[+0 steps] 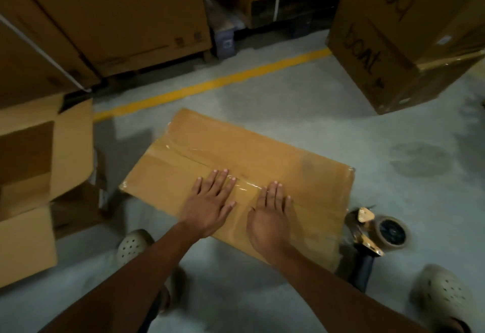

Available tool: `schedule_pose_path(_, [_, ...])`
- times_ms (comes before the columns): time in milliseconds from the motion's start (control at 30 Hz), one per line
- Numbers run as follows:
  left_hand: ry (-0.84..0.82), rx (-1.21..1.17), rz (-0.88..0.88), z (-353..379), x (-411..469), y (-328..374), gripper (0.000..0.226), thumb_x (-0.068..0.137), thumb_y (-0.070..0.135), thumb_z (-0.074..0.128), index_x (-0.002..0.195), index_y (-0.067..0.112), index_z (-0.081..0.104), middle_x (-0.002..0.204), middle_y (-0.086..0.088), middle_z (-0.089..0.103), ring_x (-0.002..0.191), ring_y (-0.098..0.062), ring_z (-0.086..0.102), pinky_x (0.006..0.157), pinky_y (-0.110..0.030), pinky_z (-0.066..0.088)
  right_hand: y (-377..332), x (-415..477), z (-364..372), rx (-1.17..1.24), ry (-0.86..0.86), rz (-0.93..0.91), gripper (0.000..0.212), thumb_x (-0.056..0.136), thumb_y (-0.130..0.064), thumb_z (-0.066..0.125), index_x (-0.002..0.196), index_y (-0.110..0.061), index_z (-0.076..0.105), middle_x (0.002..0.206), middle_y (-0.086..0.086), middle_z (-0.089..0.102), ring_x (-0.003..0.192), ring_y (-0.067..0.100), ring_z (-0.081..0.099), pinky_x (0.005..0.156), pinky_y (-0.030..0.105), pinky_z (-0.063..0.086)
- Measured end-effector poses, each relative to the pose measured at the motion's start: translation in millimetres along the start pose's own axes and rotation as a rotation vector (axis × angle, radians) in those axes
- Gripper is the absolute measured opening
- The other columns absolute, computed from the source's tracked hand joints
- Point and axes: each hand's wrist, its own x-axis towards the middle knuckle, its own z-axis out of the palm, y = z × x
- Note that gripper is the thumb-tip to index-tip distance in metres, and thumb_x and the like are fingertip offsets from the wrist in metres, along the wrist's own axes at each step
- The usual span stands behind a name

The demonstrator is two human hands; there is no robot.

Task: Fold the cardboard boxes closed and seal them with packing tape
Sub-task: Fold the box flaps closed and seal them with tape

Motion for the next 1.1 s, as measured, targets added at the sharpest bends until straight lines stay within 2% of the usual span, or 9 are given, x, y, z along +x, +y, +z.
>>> schedule_pose_path(133, [-0.043,-0.023,-0.100,-5,-19,-28,0.065,0.099,0.059,0.011,0.158,0.032,0.009,0.167,0.002,0.005,0.153,-0.026,0.008,0.118,-0.056,0.016,-32,6,7,-0.073,-0.042,-0.147,0.069,0.086,-0.043,0.032,0.140,-0.003,0.050,0.150,0.024,0.041,0.141,0.037,0.036,0.112,0.057,0.029])
schedule_pose_path(233, [-0.117,-0.079,-0.171,-13,-27,-14,0.069,0.097,0.059,0.005,0.158,0.028,-0.004,0.166,-0.001,-0.011,0.153,-0.028,-0.008,0.119,-0.055,0.004,-23,4,-5,-0.127,-0.143,-0.185,0.070,0.092,-0.049,0.023,0.153,-0.015,0.029,0.162,0.015,0.018,0.150,0.034,0.014,0.117,0.059,0.018])
schedule_pose_path(333, [-0.191,-0.139,-0.189,-24,-37,2,0.069,0.102,0.054,0.018,0.158,0.022,-0.006,0.165,-0.006,-0.015,0.152,-0.029,-0.012,0.120,-0.055,0.002,-2,-4,-26,-0.135,-0.241,-0.109,0.067,0.098,-0.049,0.032,0.157,-0.028,0.010,0.166,0.001,-0.002,0.151,0.030,-0.003,0.113,0.065,0.011])
schedule_pose_path(467, [-0.255,-0.219,-0.221,-36,-36,6,0.070,0.103,0.051,0.025,0.159,0.019,-0.005,0.165,-0.007,-0.016,0.152,-0.030,-0.014,0.120,-0.057,0.001,22,-13,-51,-0.037,-0.335,0.022,0.069,0.098,-0.047,0.039,0.156,-0.029,0.008,0.165,-0.003,-0.006,0.150,0.035,-0.005,0.112,0.067,0.018])
schedule_pose_path(600, [-0.305,-0.268,-0.249,-41,-32,13,0.075,0.101,0.046,0.037,0.159,0.019,-0.002,0.165,-0.008,-0.015,0.152,-0.032,-0.013,0.119,-0.059,0.005,37,-15,-58,-0.125,-0.361,-0.070,0.066,0.096,-0.037,0.042,0.155,-0.020,0.016,0.164,0.006,0.003,0.147,0.038,0.009,0.113,0.058,0.028])
schedule_pose_path(767, [-0.264,-0.265,-0.292,-44,-28,20,0.072,0.098,0.039,0.043,0.158,0.019,0.010,0.166,-0.012,-0.006,0.152,-0.037,-0.005,0.119,-0.058,0.012,44,-10,-65,-0.215,-0.352,-0.097,0.048,0.095,-0.035,0.041,0.139,-0.015,0.045,0.144,0.009,0.043,0.131,0.034,0.033,0.105,0.046,0.037])
schedule_pose_path(833, [-0.253,-0.251,-0.294,-44,-24,25,0.067,0.097,0.039,0.045,0.155,0.019,0.016,0.164,-0.018,-0.002,0.150,-0.041,0.000,0.119,-0.057,0.013,45,-12,-66,-0.176,-0.332,-0.068,0.048,0.095,-0.033,0.043,0.139,-0.017,0.043,0.144,0.008,0.039,0.131,0.033,0.032,0.104,0.046,0.038])
schedule_pose_path(1000, [-0.101,-0.247,-0.233,-39,-15,16,0.045,0.097,0.043,0.046,0.139,0.027,0.039,0.151,-0.015,0.027,0.144,-0.038,0.020,0.114,-0.055,0.023,36,-46,-40,-0.162,-0.286,-0.138,0.099,0.077,-0.074,0.049,0.150,-0.021,0.012,0.157,0.012,0.000,0.144,0.043,0.003,0.110,0.067,0.018])
schedule_pose_path(1100, [-0.066,-0.247,-0.323,-36,-5,-17,0.046,0.100,0.046,0.038,0.145,0.034,0.034,0.158,-0.015,0.018,0.147,-0.039,0.015,0.116,-0.061,0.020,32,-50,-23,-0.270,-0.280,-0.274,0.117,0.074,-0.070,0.062,0.155,-0.020,-0.007,0.160,0.017,-0.016,0.147,0.043,-0.012,0.114,0.067,0.002])
